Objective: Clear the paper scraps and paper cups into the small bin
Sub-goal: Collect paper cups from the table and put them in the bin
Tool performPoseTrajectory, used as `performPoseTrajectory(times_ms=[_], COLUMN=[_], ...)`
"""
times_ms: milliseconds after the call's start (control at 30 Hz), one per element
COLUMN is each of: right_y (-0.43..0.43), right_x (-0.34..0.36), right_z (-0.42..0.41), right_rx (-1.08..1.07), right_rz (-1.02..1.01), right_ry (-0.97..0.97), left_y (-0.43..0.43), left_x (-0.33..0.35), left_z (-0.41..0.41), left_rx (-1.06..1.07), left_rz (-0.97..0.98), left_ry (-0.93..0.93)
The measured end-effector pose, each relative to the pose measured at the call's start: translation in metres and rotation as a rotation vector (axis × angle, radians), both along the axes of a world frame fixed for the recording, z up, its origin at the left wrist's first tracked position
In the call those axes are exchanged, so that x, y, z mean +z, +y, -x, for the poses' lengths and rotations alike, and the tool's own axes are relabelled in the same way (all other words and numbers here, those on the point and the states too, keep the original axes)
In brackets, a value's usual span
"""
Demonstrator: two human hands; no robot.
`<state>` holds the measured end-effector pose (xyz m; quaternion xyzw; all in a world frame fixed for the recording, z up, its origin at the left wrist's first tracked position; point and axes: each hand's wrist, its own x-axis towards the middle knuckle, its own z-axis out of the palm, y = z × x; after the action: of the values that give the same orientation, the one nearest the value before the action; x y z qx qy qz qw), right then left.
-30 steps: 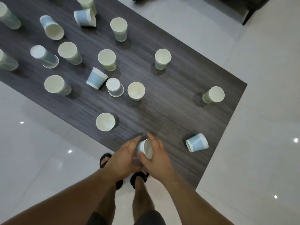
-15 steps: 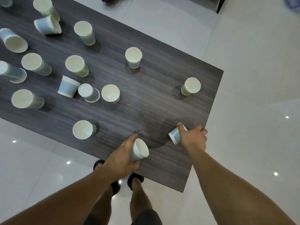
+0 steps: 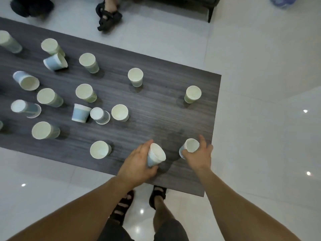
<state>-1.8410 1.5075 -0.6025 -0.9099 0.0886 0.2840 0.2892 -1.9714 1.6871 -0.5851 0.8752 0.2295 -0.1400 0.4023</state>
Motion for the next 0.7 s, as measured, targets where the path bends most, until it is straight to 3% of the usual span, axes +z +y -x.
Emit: performPoseTrajectory(times_ms=[200, 400, 700], right_y=[-0.034, -0.075, -0.191], right_x=[0.078, 0.146, 0.216], right_z=[0.074, 0.161, 0.28], right_rx=[-0.116, -0.203, -0.48], right_rz=[-0.055, -0.017, 0.089], right_ry=[-0.224, -0.32, -0.438], left_y=[-0.002, -0.028, -0.16], left_x=[0.069, 0.134, 0.215], left_z=[0.015, 0.037, 0.045], left_rx=[-0.176, -0.387, -0.773], left_rz=[-0.041, -0.148, -0.106], left_ry=[-0.042, -0.104, -0.327])
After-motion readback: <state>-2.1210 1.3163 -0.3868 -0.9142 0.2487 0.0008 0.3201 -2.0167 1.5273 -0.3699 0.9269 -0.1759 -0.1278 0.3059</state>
